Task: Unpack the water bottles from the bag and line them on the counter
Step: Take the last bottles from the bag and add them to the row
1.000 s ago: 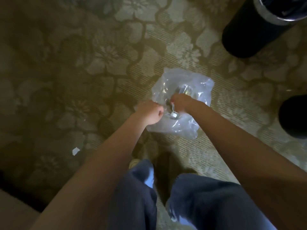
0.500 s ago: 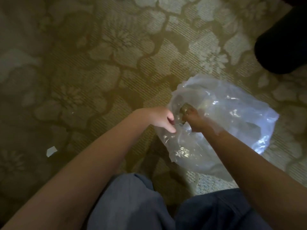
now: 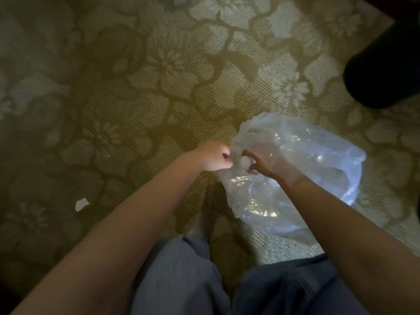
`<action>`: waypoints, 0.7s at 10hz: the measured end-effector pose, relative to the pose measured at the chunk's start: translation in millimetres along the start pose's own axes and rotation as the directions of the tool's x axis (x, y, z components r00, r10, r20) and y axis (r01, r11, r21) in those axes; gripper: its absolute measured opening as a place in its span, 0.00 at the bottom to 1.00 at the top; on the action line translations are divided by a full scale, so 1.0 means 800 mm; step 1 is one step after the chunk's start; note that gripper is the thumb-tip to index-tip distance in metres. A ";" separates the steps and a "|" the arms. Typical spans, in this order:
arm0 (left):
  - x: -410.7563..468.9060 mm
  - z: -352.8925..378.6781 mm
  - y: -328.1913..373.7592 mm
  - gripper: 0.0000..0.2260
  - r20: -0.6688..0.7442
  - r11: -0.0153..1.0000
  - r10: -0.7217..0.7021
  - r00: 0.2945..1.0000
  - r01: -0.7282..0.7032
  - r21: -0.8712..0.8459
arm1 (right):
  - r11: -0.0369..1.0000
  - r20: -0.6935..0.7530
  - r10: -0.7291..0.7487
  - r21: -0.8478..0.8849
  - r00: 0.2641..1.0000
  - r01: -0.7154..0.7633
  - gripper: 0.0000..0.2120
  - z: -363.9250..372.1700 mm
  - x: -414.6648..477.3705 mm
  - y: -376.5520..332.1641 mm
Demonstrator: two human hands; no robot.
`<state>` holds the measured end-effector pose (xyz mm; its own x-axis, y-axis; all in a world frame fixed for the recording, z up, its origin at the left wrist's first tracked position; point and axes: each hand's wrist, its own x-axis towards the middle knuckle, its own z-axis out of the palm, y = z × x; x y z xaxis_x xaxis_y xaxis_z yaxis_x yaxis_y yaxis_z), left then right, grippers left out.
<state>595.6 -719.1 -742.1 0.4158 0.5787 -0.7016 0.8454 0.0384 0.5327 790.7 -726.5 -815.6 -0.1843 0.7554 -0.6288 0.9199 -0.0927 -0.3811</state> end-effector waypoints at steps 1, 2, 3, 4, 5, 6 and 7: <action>-0.025 -0.013 0.005 0.12 -0.045 0.999 -0.035 0.998 0.034 -0.030 | 1.000 -0.062 -0.021 -0.020 0.998 0.020 0.21 -0.028 -0.041 -0.019; -0.052 -0.025 0.012 0.07 -0.076 0.993 -0.084 0.994 0.077 -0.090 | 0.978 -0.110 0.007 0.207 0.994 0.016 0.24 -0.049 -0.079 -0.051; -0.092 -0.043 0.031 0.18 -0.108 0.980 -0.122 0.987 0.102 -0.172 | 0.944 -0.091 0.064 0.330 0.994 -0.031 0.26 -0.068 -0.118 -0.085; -0.143 -0.069 0.058 0.19 -0.169 0.956 -0.148 0.974 0.097 -0.278 | 0.851 -0.139 0.022 0.522 0.990 0.055 0.23 -0.102 -0.175 -0.123; -0.195 -0.099 0.092 0.23 -0.174 0.942 -0.153 0.973 0.090 -0.325 | 0.819 -0.141 0.044 0.572 0.989 0.045 0.23 -0.142 -0.231 -0.158; -0.246 -0.131 0.133 0.28 -0.143 0.929 -0.131 0.981 0.072 -0.362 | 0.664 -0.182 0.052 0.740 0.982 0.102 0.21 -0.186 -0.274 -0.191; -0.288 -0.159 0.169 0.30 -0.101 0.917 -0.133 0.986 0.084 -0.389 | 0.671 -0.158 0.137 0.741 0.978 0.025 0.25 -0.230 -0.308 -0.220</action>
<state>571.3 -743.5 -447.8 0.2639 0.6477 -0.7147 0.6799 0.4007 0.6141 738.1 -777.0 -469.5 0.0004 0.8284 -0.5602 0.3564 -0.5235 -0.7739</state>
